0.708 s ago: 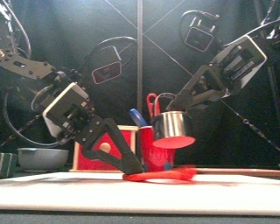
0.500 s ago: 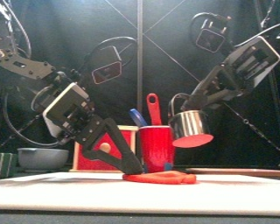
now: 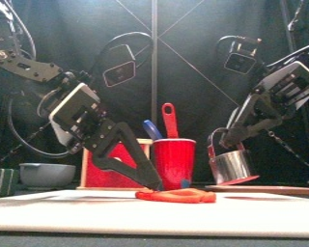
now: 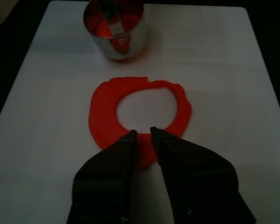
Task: Get the cutter from the drawer then cut the dough then place the extra dough in the bowl
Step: Place the extra dough in the bowl
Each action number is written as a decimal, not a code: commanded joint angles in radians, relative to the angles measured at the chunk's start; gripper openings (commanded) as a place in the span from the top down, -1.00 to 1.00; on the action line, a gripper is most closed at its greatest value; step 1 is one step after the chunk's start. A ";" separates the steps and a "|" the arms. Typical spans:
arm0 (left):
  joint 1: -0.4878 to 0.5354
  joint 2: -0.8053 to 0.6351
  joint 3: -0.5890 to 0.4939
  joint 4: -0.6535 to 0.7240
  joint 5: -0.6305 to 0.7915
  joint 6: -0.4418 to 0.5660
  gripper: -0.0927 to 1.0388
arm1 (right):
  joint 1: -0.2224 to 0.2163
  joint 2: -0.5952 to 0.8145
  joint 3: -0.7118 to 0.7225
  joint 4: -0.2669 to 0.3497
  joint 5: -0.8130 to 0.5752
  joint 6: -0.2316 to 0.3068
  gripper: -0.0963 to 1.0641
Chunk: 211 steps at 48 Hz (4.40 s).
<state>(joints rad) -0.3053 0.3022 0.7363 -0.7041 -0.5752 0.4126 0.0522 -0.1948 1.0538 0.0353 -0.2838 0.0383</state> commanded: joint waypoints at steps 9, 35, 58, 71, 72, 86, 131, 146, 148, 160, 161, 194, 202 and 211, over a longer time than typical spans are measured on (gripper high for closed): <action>0.005 -0.052 -0.018 0.005 -0.006 0.000 -0.53 | -0.005 0.000 -0.012 0.002 -0.005 0.000 -0.48; 0.120 -0.072 -0.094 0.080 0.164 0.043 -0.53 | -0.005 -0.097 -0.009 -0.032 -0.005 -0.011 -0.66; 0.206 -0.031 -0.193 0.210 0.373 0.138 -0.54 | -0.025 -0.107 -0.002 -0.038 -0.005 -0.011 -0.66; 0.215 -0.020 -0.199 0.241 0.399 0.138 -0.55 | -0.028 -0.107 0.011 -0.035 -0.005 -0.008 -0.66; 0.216 -0.018 -0.199 0.242 0.400 0.138 -0.55 | -0.028 -0.107 0.011 -0.035 -0.005 -0.008 -0.66; 0.224 -0.003 -0.219 0.264 0.413 0.138 -0.61 | -0.031 -0.107 0.011 -0.035 -0.005 -0.005 -0.66; 0.239 0.049 -0.252 0.264 0.497 0.135 -0.38 | -0.035 -0.107 0.023 -0.032 -0.002 -0.002 -0.66; 0.239 0.035 -0.249 0.265 0.480 0.137 -0.34 | -0.037 -0.109 0.021 -0.029 0.000 -0.002 -0.66; 0.239 0.035 -0.249 0.265 0.479 0.137 -0.34 | -0.037 -0.107 0.023 -0.028 0.000 -0.002 -0.66; 0.239 -0.041 -0.227 0.265 0.468 0.137 -0.35 | -0.041 -0.112 0.021 -0.028 0.002 -0.002 -0.66; 0.239 -0.054 -0.222 0.267 0.468 0.137 -0.35 | -0.043 -0.112 0.021 -0.029 0.003 -0.002 -0.66; 0.247 -0.614 0.181 0.258 0.423 0.135 -0.35 | -0.066 -0.132 0.017 -0.035 0.018 -0.002 -0.66; 0.287 -0.810 0.295 0.242 0.419 0.137 -0.35 | -0.072 -0.133 0.017 -0.034 0.020 -0.002 -0.66; 0.357 -1.005 0.377 0.245 0.426 0.138 -0.35 | -0.078 -0.133 0.015 -0.031 0.021 0.000 -0.66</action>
<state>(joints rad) 0.0169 -0.6167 1.1029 -0.4587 -0.1457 0.5492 -0.0184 -0.3053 1.0861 0.0015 -0.2577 0.0368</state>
